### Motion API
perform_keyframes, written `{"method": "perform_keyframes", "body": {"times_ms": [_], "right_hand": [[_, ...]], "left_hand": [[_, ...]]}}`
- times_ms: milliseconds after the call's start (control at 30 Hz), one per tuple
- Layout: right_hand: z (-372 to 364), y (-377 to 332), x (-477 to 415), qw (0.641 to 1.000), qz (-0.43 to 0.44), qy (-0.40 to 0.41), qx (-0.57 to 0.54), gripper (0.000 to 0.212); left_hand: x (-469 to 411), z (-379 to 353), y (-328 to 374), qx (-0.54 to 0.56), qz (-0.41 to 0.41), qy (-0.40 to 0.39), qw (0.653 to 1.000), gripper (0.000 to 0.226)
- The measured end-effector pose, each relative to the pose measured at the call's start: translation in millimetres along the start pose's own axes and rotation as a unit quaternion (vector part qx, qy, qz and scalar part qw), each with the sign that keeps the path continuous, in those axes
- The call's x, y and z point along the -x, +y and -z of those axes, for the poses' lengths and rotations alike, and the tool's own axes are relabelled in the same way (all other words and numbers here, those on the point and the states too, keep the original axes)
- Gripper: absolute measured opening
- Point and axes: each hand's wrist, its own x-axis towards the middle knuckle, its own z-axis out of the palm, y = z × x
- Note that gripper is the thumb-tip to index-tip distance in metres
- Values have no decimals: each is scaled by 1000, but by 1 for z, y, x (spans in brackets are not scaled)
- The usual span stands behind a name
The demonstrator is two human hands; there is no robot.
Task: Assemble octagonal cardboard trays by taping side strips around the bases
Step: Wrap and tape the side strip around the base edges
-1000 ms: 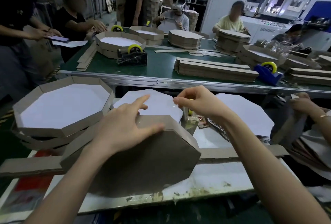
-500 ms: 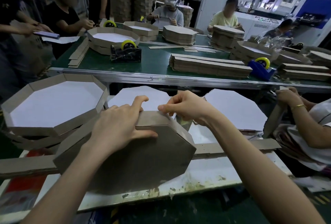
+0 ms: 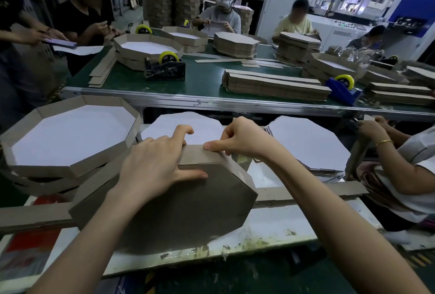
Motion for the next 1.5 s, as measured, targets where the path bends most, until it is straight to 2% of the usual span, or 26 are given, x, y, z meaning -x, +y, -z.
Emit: {"method": "perform_keyframes", "body": {"times_ms": [133,200,267,333,433,467,567,667,733,800,833,900,1000,1100,1200,1300,1400,1500], "right_hand": [[2,8,-2,996,-46,-31,74,78],[0,16,1,994,-53,-92,-11,64],[-7,21,2,980,-1,-148,-137,43],[-18,27,0,964,40,-153,-213,40],[-30,40,-4,949,42,-162,-268,59],[-31,46,-6,941,43,-176,-285,58],[-30,61,-14,916,56,-232,-321,30],[-23,85,-25,902,49,-278,-326,21],[-24,108,-36,921,3,-221,-320,18],[-30,135,-52,950,-82,-87,-289,18],[-35,148,-60,954,-131,-25,-268,19],[-43,170,-74,940,-219,31,-261,27],[-49,191,-93,921,-300,41,-244,30],[-55,205,-115,918,-341,23,-201,30],[-63,216,-134,910,-365,14,-197,24],[-72,226,-151,906,-368,47,-203,10],[-76,232,-161,906,-383,61,-169,10],[-71,235,-170,897,-396,53,-191,20]], "left_hand": [[2,2,-1,-6,-2,-2,1000,94],[3,2,1,-9,-7,-6,1000,95],[3,2,2,-8,-5,-10,1000,94],[2,3,0,-6,-1,-18,1000,90],[2,7,-2,-5,-32,-13,999,76],[2,8,-2,-19,-50,-26,998,73],[-2,11,-1,-45,-70,-74,994,64],[-6,11,-4,-41,-59,-83,994,59],[-7,11,-6,-32,-50,-84,995,55],[-8,11,-10,-12,-41,-83,996,52],[-9,12,-11,-5,-38,-83,996,51],[-11,12,-12,0,-34,-84,996,52],[-16,11,-12,9,-30,-86,996,56],[-20,10,-12,8,-30,-84,996,60],[-21,10,-12,4,-31,-87,996,59],[-24,11,-13,7,-23,-91,996,56],[-28,9,-15,10,-18,-93,995,57],[-31,8,-16,12,-17,-94,995,57]]}}
